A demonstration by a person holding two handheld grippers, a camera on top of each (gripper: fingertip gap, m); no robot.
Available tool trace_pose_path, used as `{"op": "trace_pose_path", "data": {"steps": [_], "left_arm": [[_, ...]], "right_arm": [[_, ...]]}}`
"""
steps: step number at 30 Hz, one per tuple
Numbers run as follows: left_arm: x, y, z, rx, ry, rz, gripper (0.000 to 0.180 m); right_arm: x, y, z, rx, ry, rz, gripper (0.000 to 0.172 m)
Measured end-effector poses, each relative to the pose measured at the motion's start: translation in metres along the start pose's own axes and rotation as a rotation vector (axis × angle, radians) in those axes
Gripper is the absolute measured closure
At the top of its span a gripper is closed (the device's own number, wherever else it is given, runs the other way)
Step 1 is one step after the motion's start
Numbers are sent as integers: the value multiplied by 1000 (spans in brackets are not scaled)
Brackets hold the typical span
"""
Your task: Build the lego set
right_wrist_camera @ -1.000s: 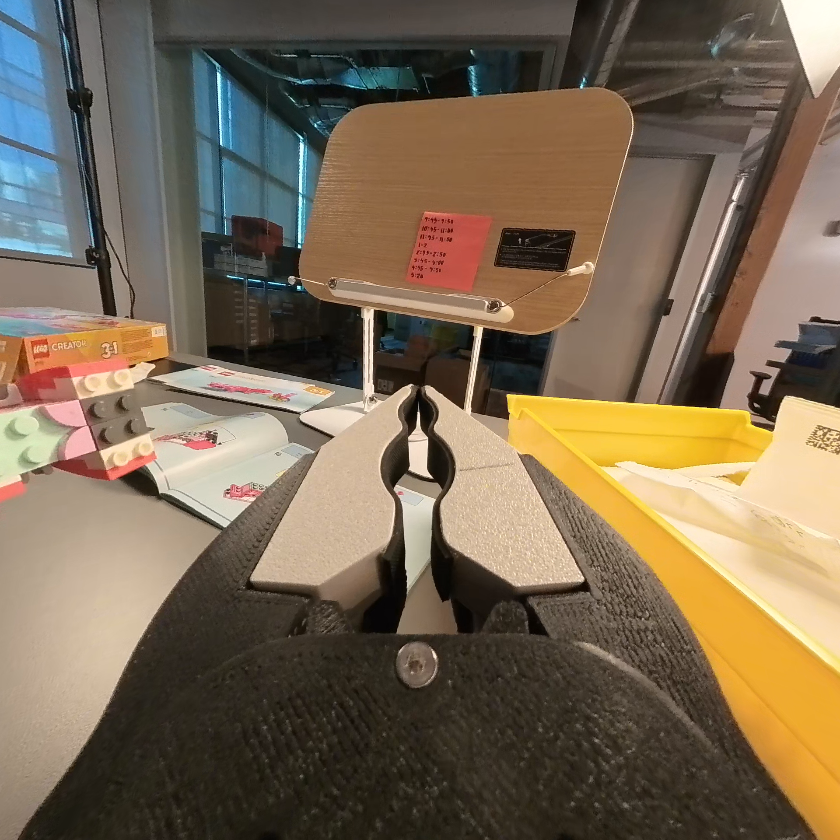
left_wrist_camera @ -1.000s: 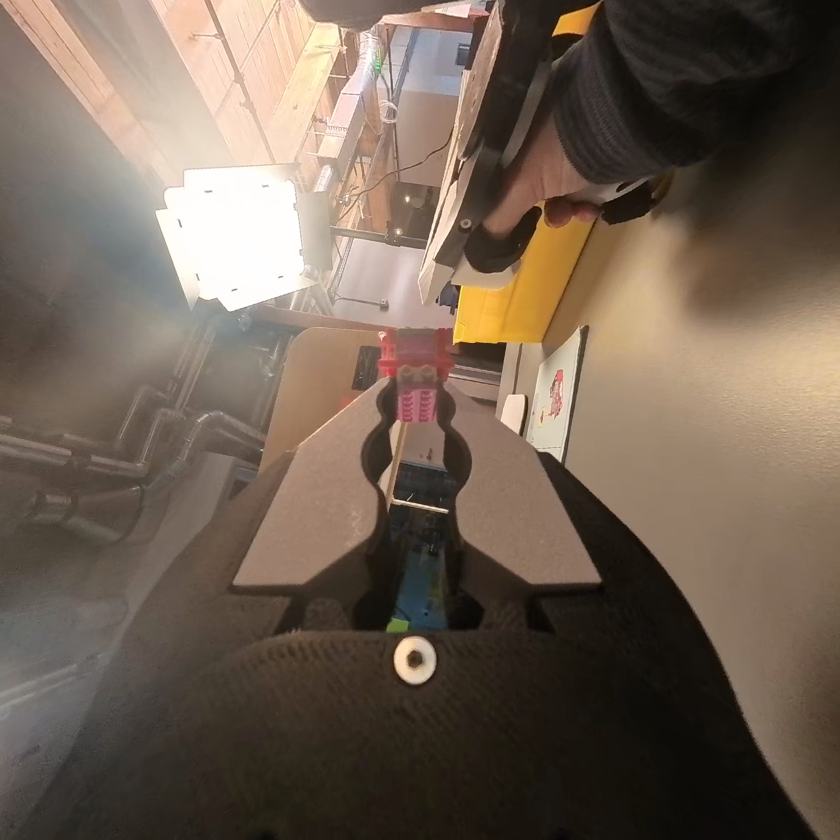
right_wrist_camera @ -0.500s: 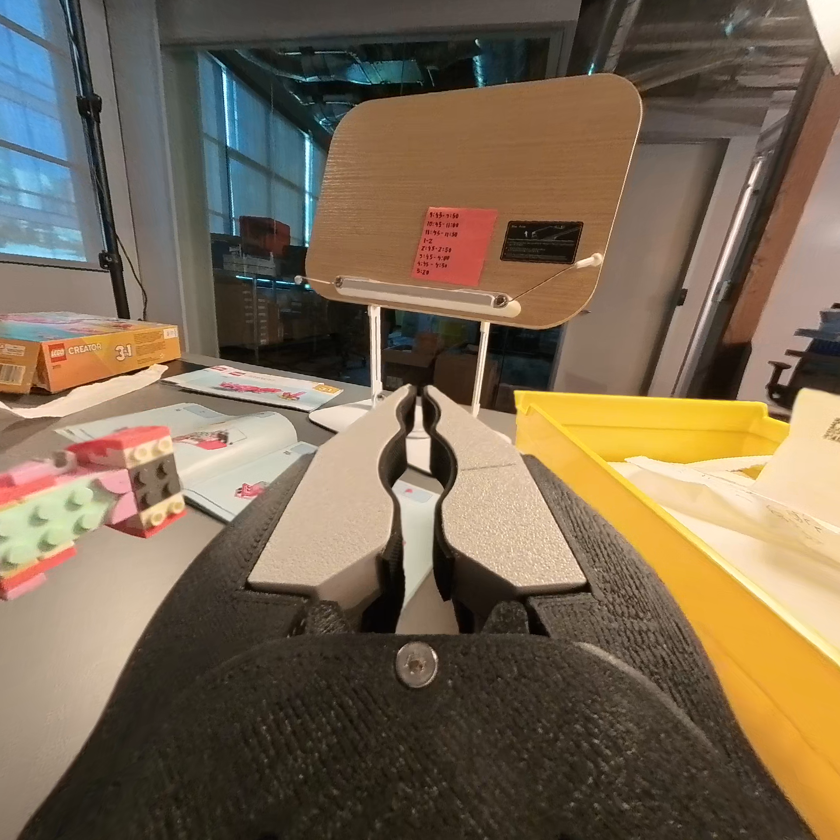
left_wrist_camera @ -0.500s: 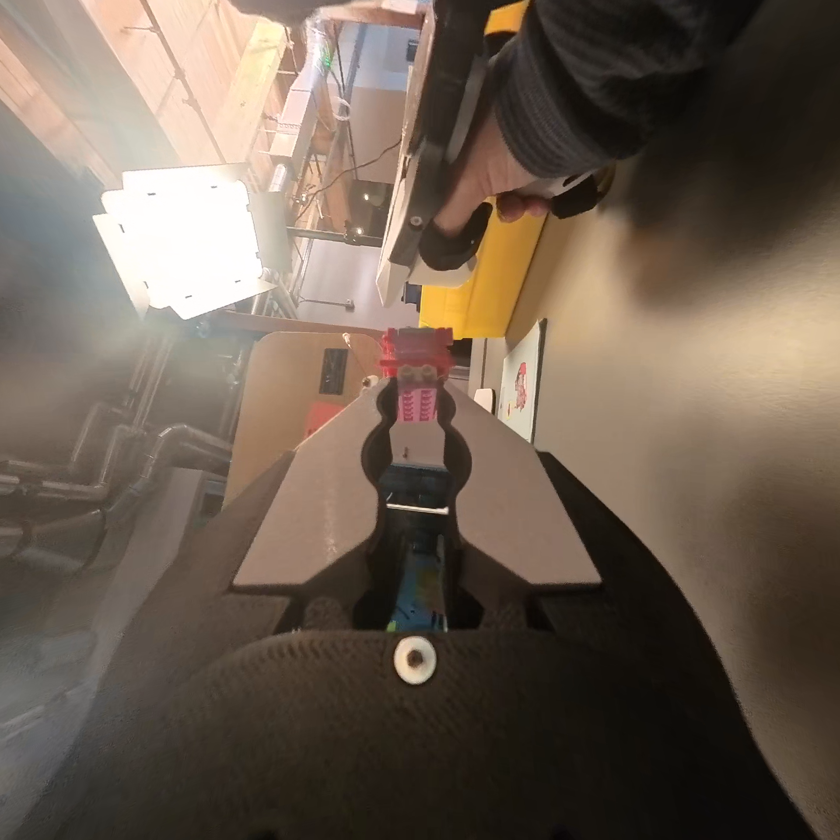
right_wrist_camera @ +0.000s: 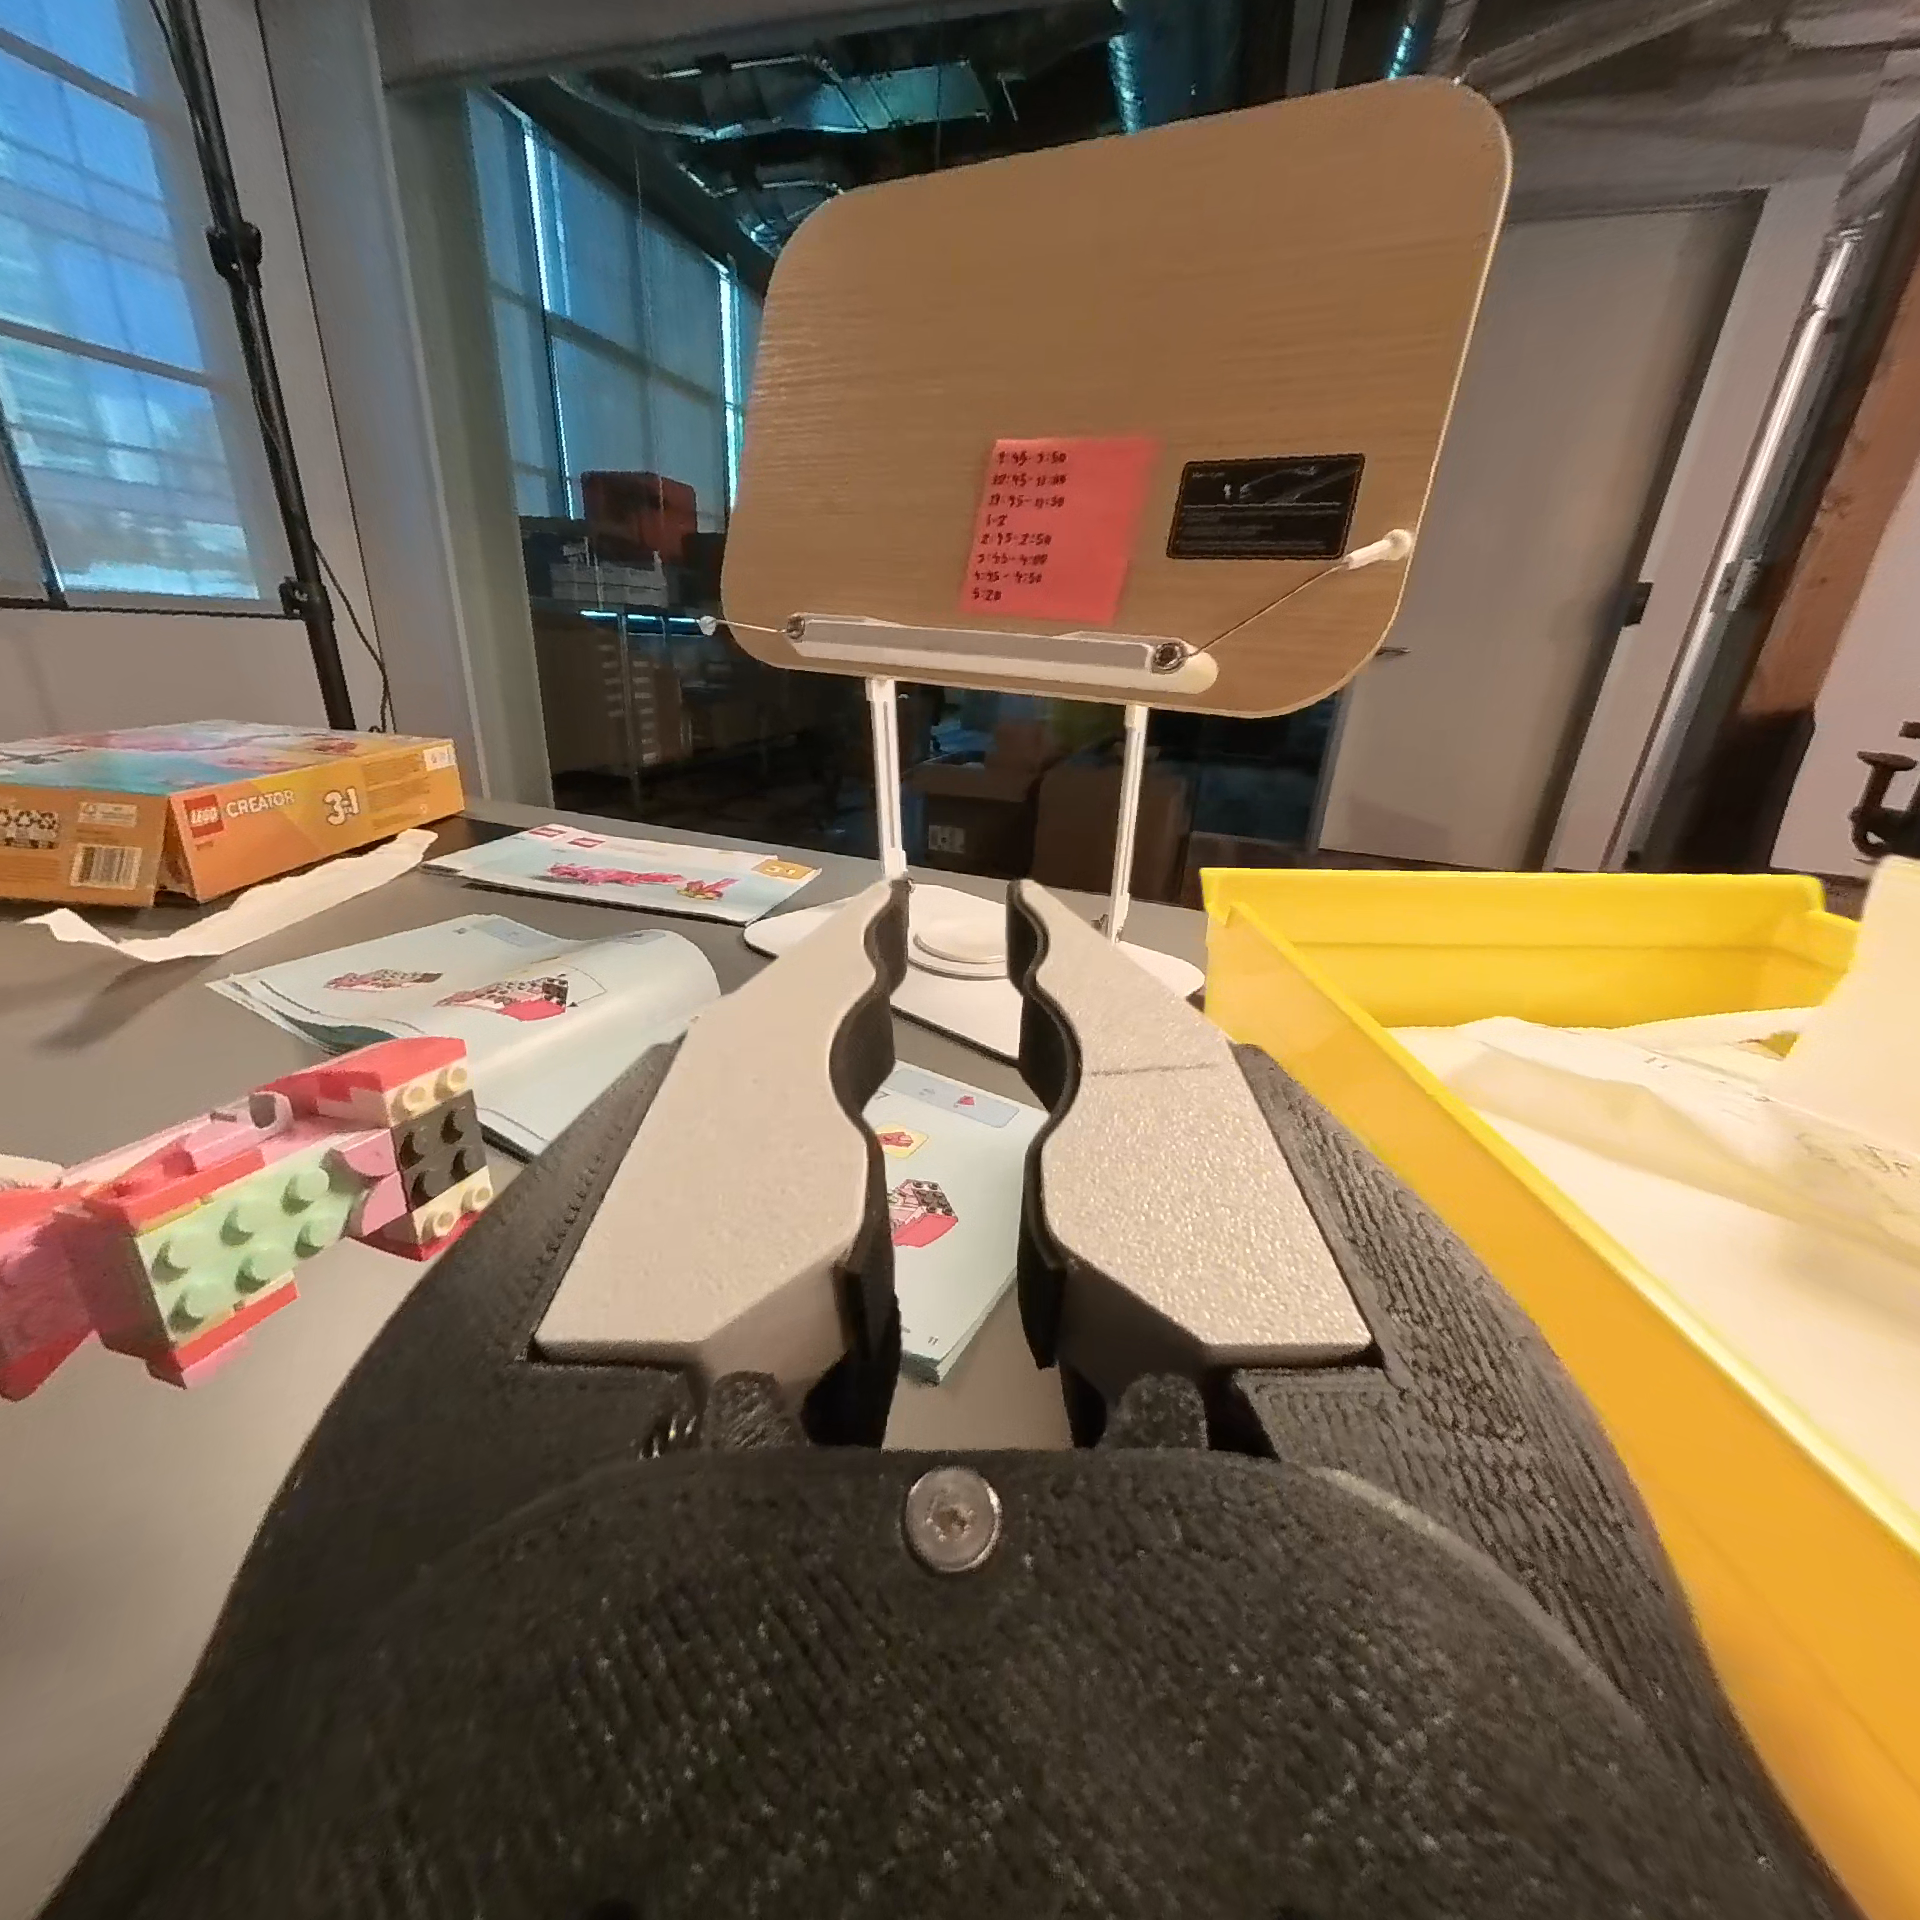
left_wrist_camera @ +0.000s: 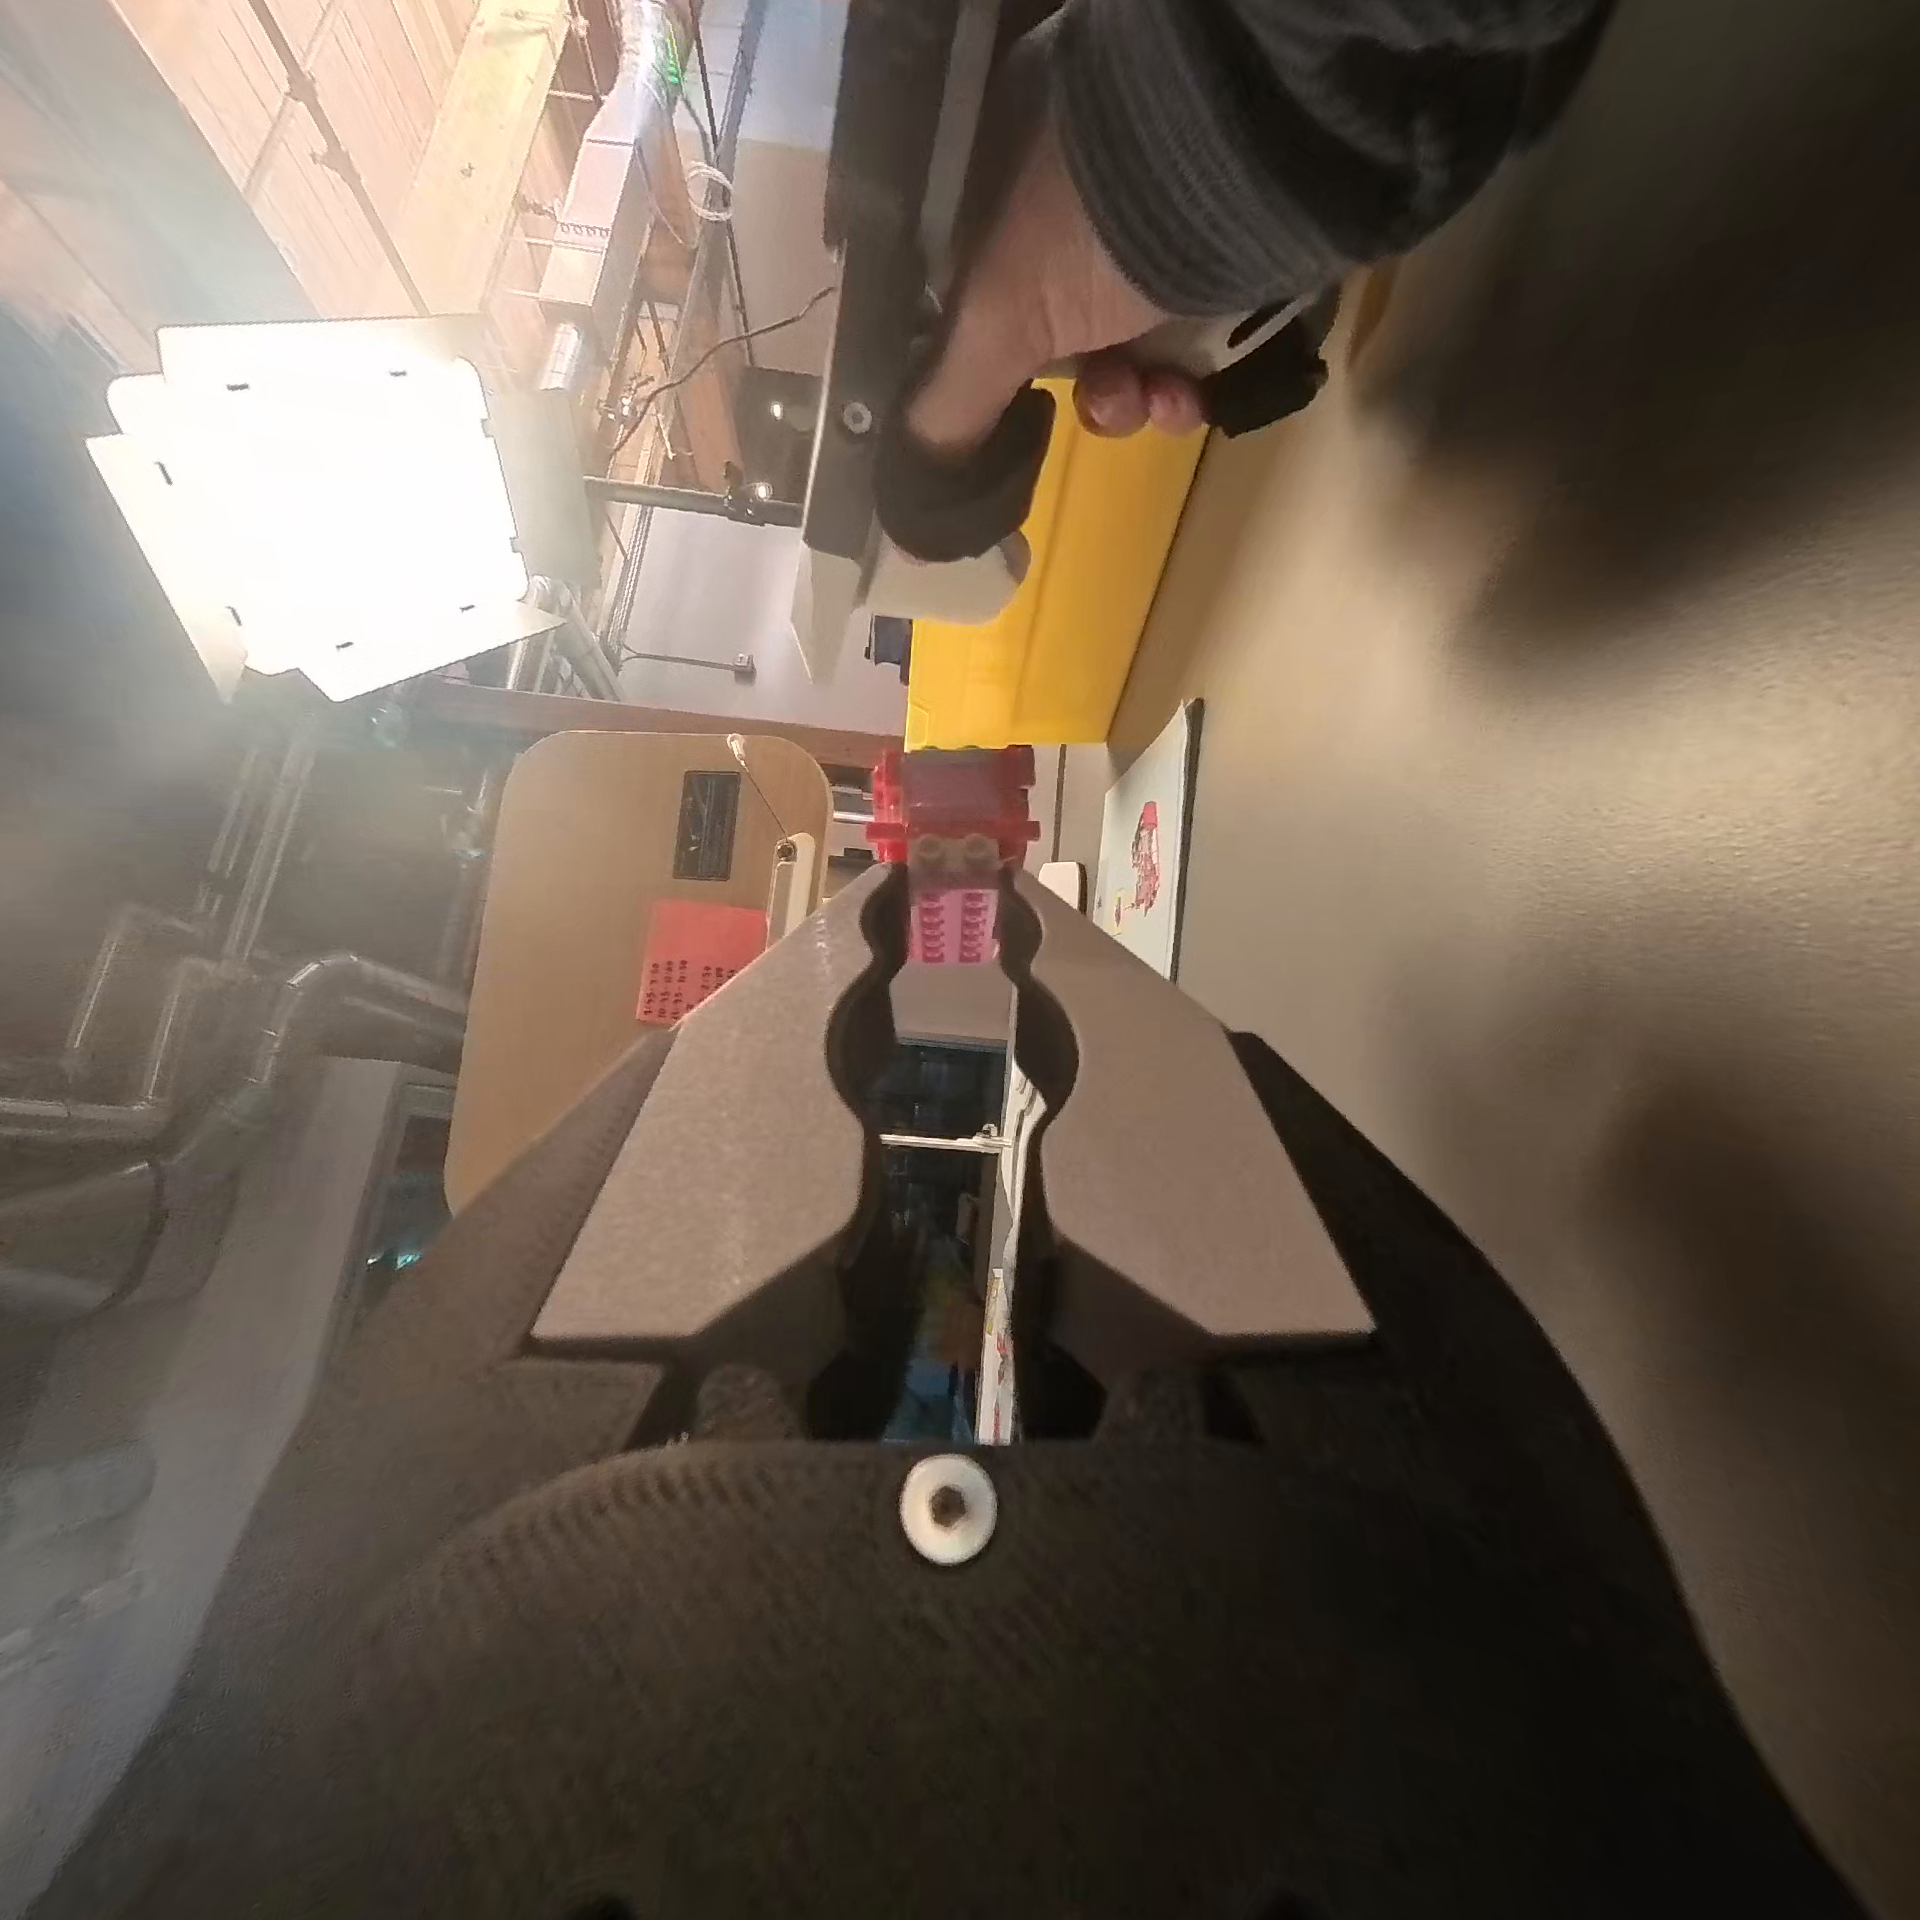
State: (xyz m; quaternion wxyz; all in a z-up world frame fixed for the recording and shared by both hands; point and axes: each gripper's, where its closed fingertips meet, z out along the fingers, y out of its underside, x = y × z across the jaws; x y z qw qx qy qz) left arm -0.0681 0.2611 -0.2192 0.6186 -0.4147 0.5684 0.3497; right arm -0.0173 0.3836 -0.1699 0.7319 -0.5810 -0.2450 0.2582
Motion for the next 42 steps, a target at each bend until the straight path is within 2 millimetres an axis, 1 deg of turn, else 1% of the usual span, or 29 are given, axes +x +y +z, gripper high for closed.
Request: {"op": "trace_pose_path", "data": {"steps": [30, 42], "left_arm": [[3, 1, 3, -3, 21, -13, 164], [1, 1, 3, -4, 8, -12, 164]], "right_arm": [[-4, 7, 3, -28, -32, 32, 157], [-3, 7, 2, -25, -30, 31, 158]]}}
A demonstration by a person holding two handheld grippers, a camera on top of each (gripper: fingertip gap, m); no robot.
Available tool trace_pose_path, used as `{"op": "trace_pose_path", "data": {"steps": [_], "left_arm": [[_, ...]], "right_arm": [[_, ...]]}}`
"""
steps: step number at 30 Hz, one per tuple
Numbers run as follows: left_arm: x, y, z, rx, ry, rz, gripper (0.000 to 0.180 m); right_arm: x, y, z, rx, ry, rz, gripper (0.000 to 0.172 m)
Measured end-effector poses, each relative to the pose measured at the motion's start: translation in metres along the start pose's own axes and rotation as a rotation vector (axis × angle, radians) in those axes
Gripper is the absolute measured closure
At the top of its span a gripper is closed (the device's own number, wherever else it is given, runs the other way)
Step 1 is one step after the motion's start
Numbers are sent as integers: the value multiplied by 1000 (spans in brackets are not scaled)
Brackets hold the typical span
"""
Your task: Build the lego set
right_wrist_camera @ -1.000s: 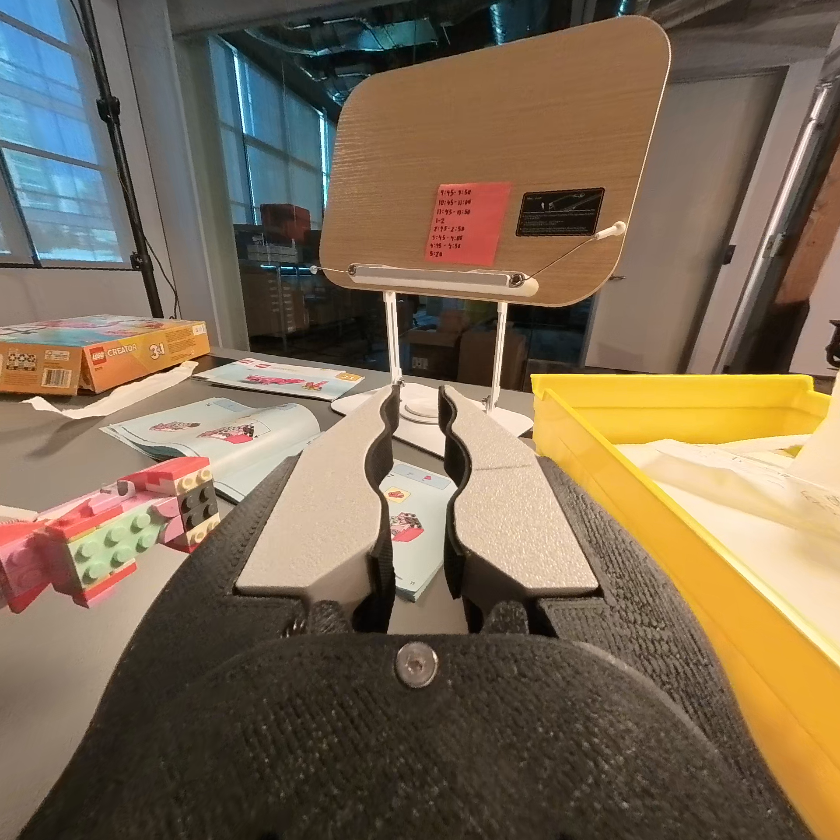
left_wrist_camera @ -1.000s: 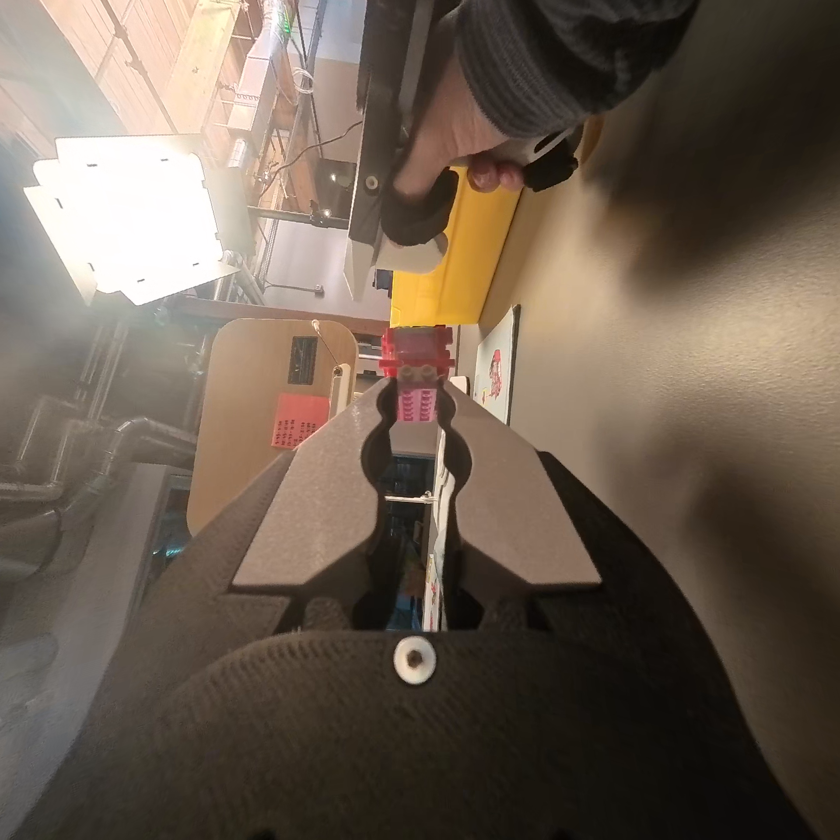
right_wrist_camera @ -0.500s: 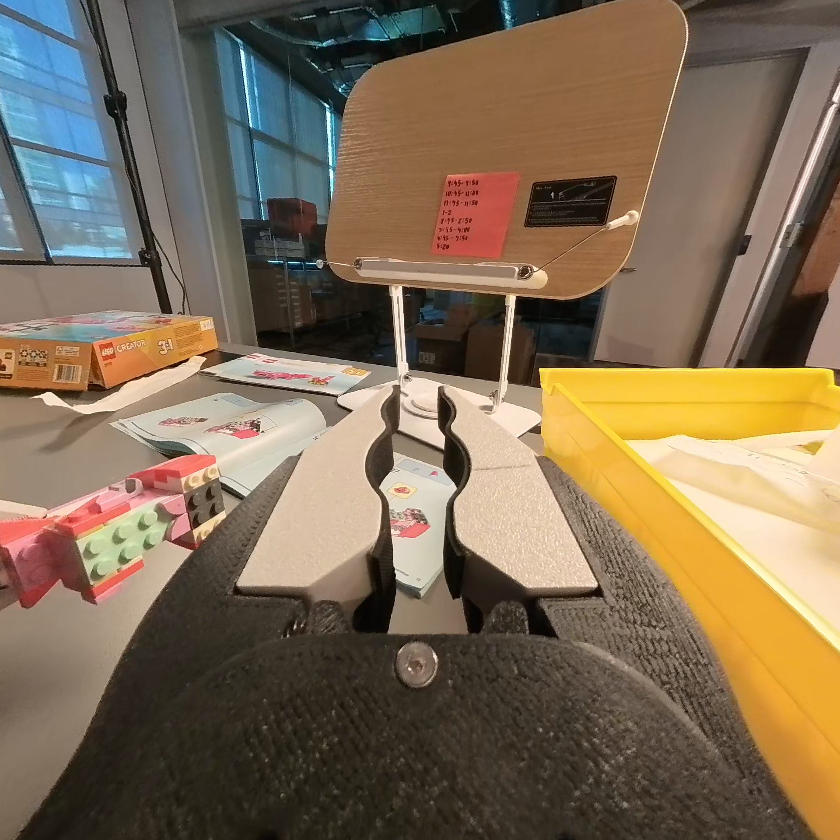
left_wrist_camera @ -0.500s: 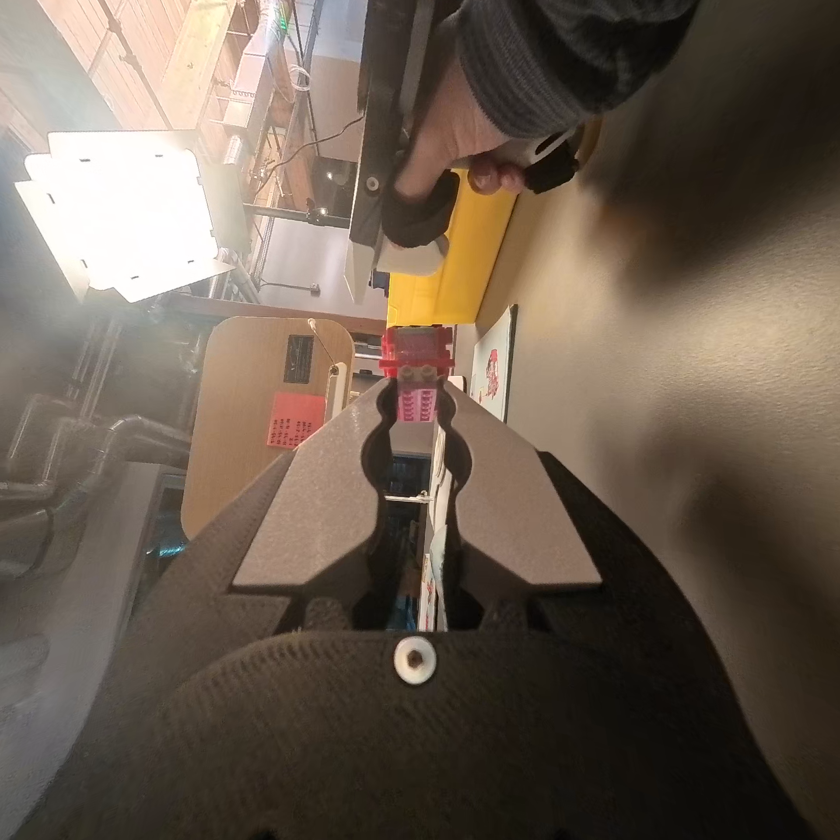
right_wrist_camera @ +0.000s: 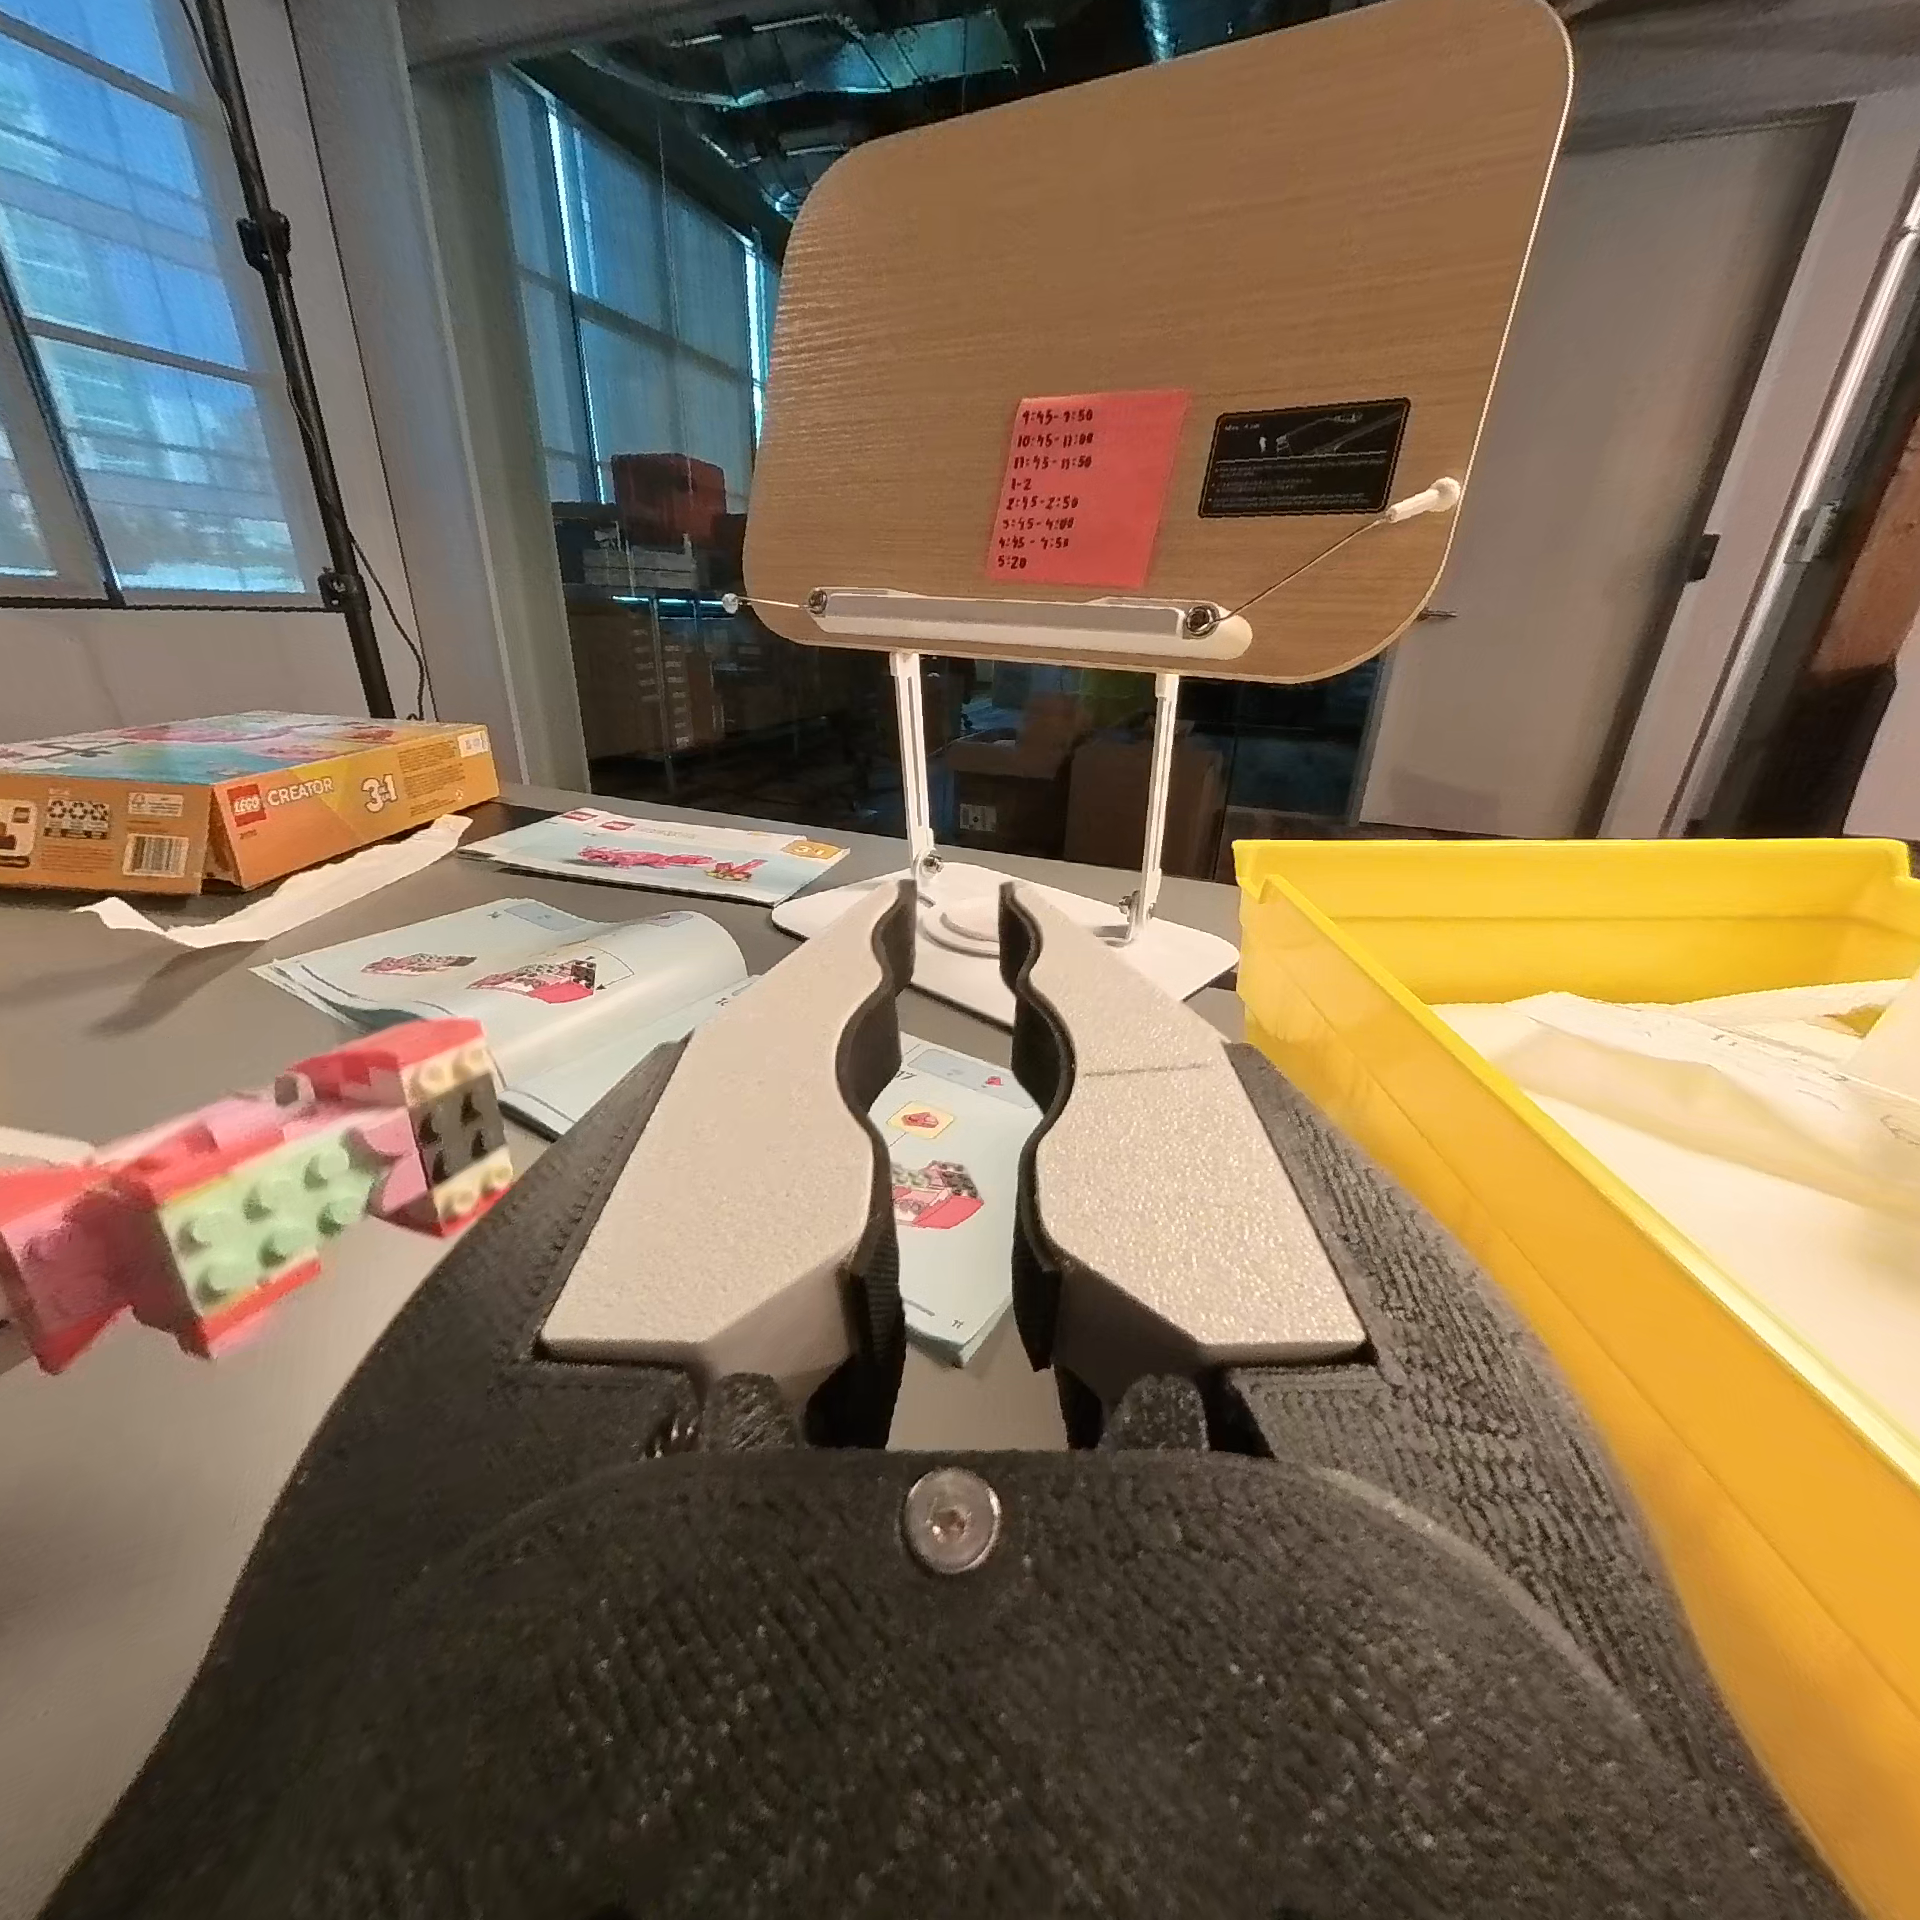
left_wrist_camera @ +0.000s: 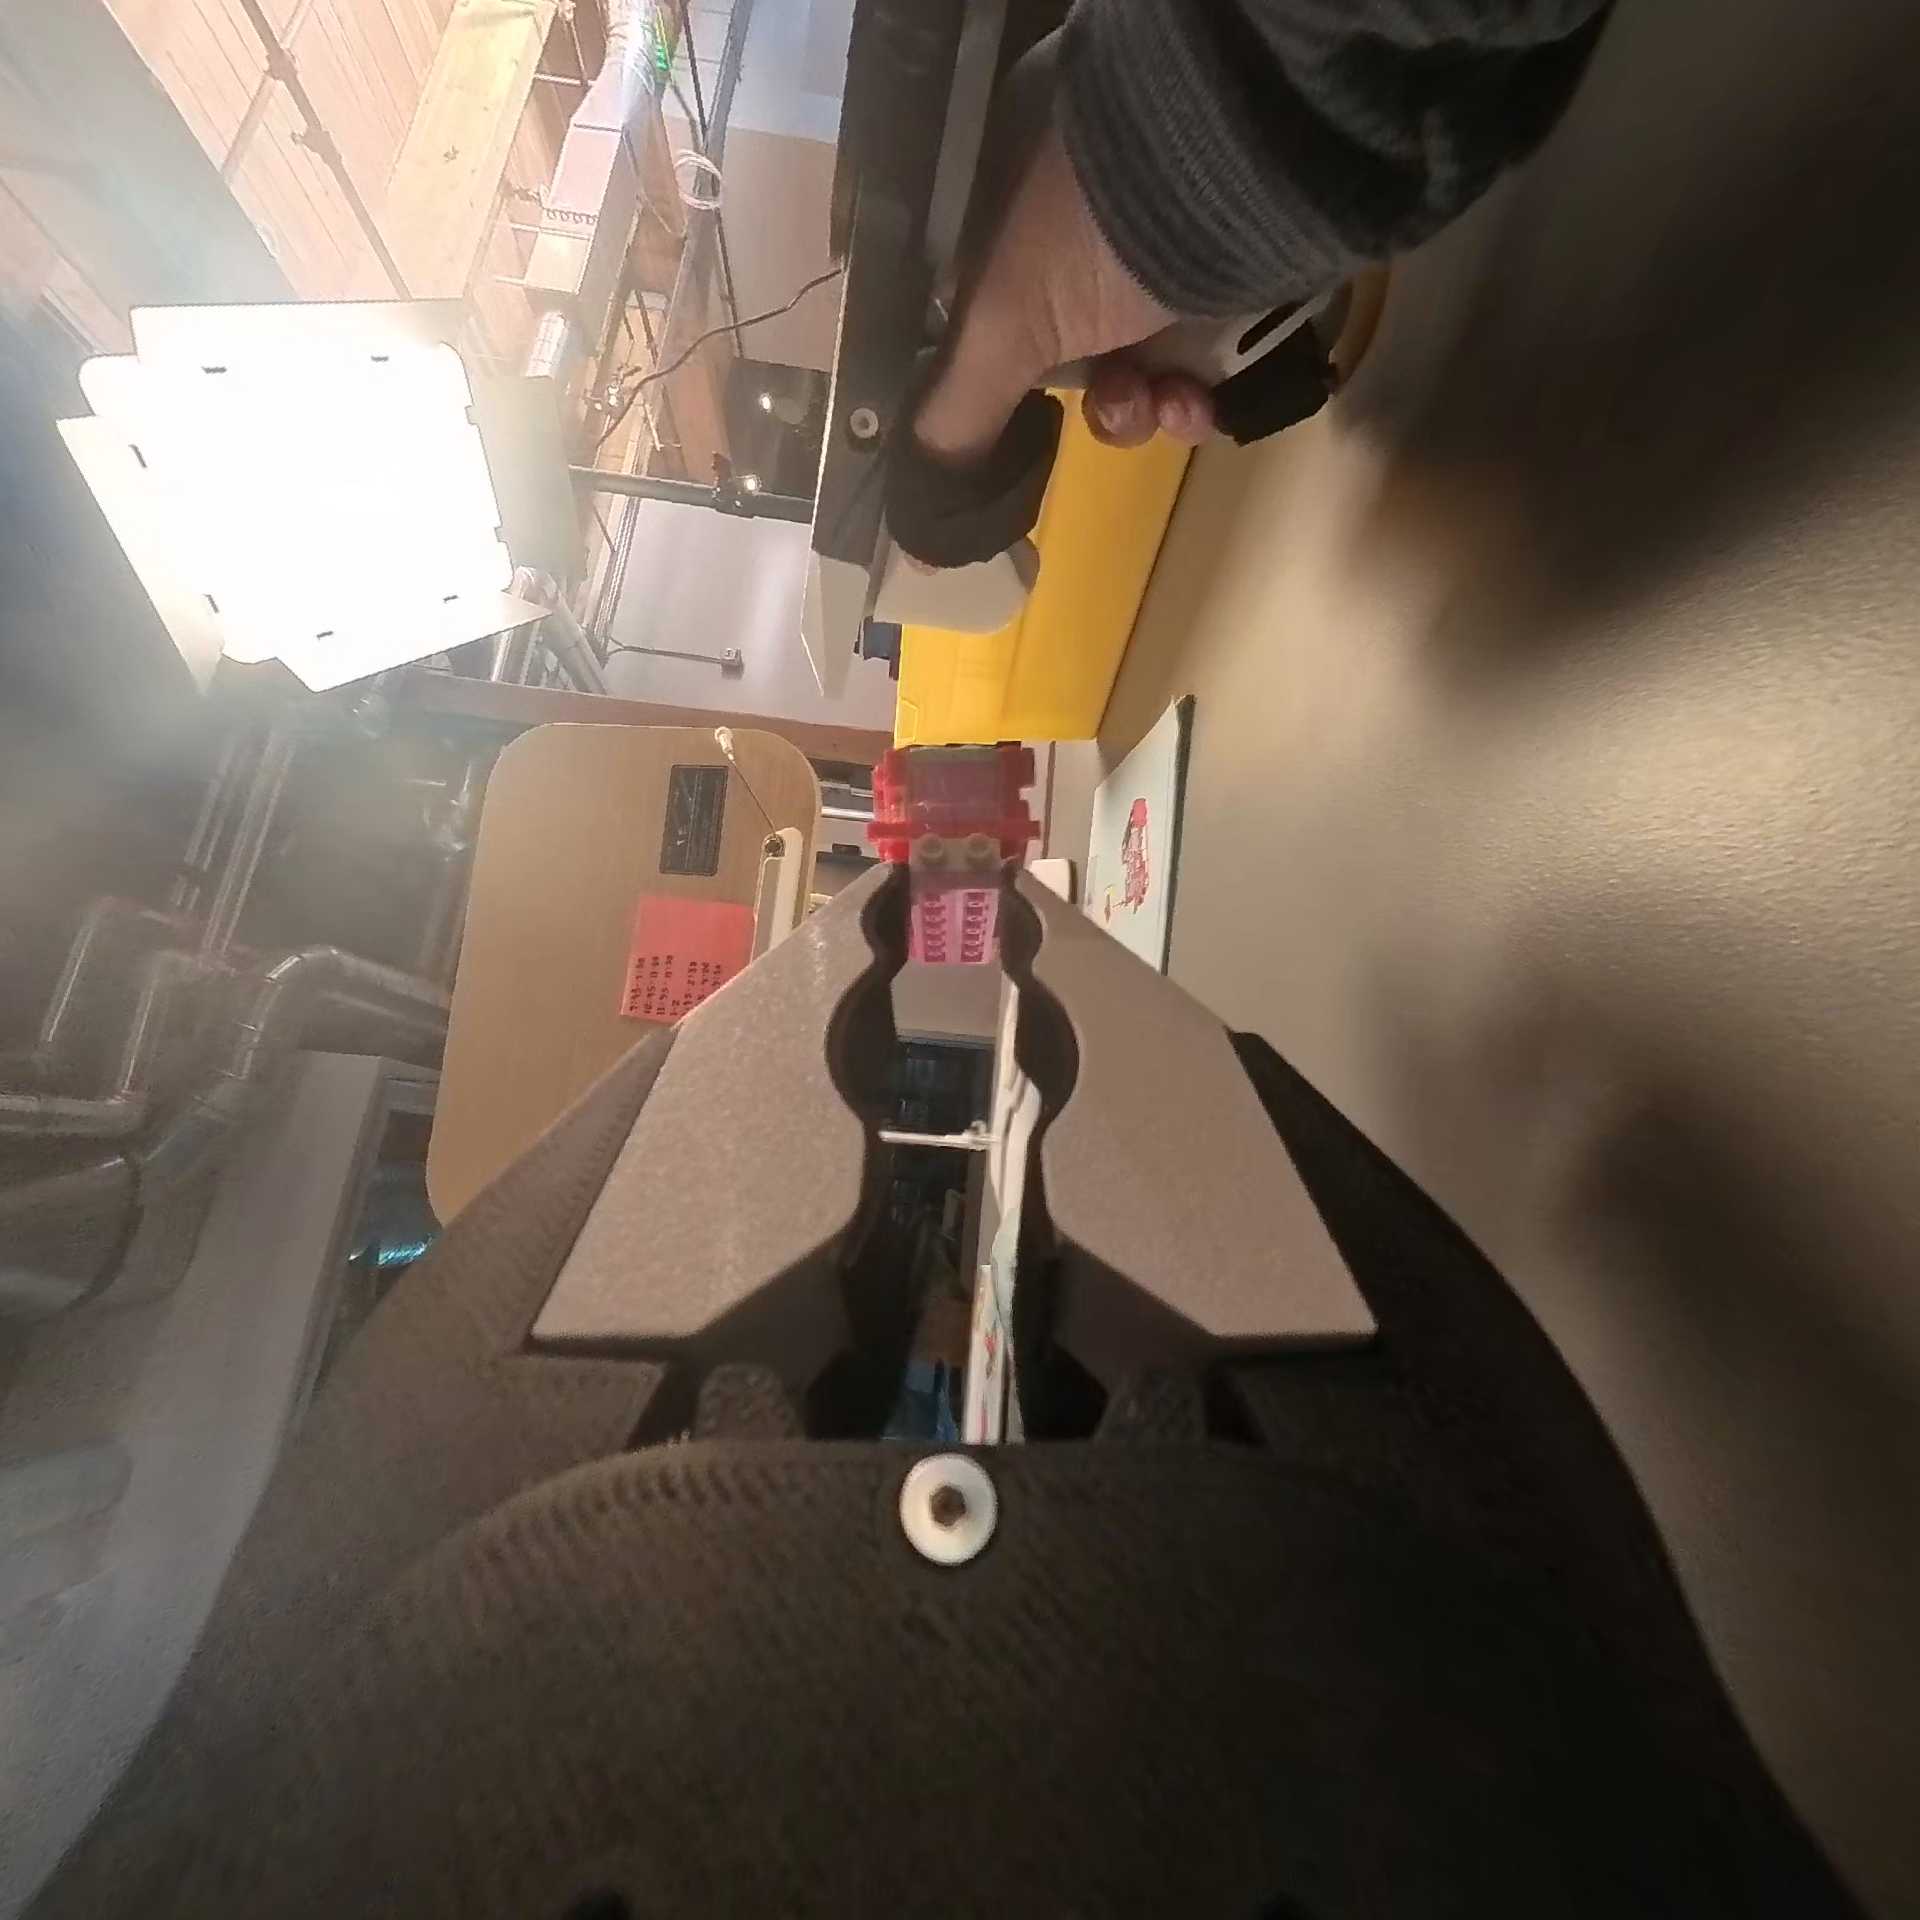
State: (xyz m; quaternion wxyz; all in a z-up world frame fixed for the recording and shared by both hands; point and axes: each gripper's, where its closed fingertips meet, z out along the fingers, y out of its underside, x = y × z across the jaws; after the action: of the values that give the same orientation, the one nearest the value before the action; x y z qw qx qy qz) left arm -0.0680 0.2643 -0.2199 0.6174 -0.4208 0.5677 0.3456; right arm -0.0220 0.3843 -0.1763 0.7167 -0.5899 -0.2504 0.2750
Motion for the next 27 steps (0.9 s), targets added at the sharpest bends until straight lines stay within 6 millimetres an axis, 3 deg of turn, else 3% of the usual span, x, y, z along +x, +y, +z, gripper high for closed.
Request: {"op": "trace_pose_path", "data": {"steps": [6, 9, 17, 27], "left_arm": [[-48, -4, -16, 94, -226, -208, 164], [-61, -3, -24, 144, -275, -330, 164], [-76, 8, -30, 182, -310, -541, 165], [-68, 9, -25, 151, -291, -480, 164]], "right_arm": [[3, -4, -2, 23, 19, -13, 159], [2, -4, -2, 21, 17, -13, 159], [2, -3, -1, 18, 12, -9, 159], [-2, -4, -1, 26, -10, -7, 159]]}}
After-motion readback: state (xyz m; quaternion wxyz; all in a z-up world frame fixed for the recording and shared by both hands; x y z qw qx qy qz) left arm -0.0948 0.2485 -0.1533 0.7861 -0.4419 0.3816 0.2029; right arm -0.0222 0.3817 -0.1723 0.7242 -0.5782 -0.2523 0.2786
